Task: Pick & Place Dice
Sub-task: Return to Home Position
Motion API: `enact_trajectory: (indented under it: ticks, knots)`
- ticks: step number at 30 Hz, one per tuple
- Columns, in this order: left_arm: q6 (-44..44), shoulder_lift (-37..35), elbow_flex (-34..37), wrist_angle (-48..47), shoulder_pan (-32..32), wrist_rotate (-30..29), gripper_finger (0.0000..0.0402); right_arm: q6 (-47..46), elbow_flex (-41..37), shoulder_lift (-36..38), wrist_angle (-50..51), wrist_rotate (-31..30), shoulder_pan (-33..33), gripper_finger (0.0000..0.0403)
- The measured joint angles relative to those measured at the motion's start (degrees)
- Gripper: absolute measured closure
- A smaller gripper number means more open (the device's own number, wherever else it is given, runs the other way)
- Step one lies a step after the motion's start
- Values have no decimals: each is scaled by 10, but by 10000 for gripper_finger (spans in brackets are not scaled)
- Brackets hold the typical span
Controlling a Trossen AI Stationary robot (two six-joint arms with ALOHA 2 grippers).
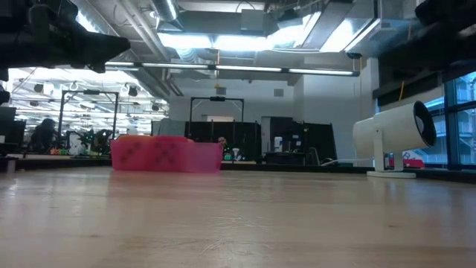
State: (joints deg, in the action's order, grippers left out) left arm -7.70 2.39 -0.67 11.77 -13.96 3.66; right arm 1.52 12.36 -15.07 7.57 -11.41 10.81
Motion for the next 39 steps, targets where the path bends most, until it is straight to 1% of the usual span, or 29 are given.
enact_trajectory:
  ticks: [4,5,6,8,12,21,24,27,32,39]
  knots:
    - [0,0,0,0,0,0,347,51,-35,0,-66,143,0,391]
    - [0,0,0,0,0,0,348,55,-45,0,-82,164,0,391]
    - [0,0,0,0,0,0,349,57,-54,0,-98,172,0,391]
    - [0,0,0,0,0,0,350,58,-72,0,-118,165,0,392]
    - [0,0,0,0,0,0,347,44,-89,0,-121,134,-5,392]
    - [-1,0,1,0,0,0,349,71,-90,16,-123,140,-26,392]
    - [0,0,1,0,0,0,350,85,-90,35,-123,142,-26,392]
    - [0,0,1,0,0,0,347,95,-77,61,-119,157,-26,392]
    - [0,0,1,0,0,0,346,98,-48,105,-58,164,-26,392]
    - [0,0,1,0,0,0,350,127,-76,149,-62,183,-26,392]
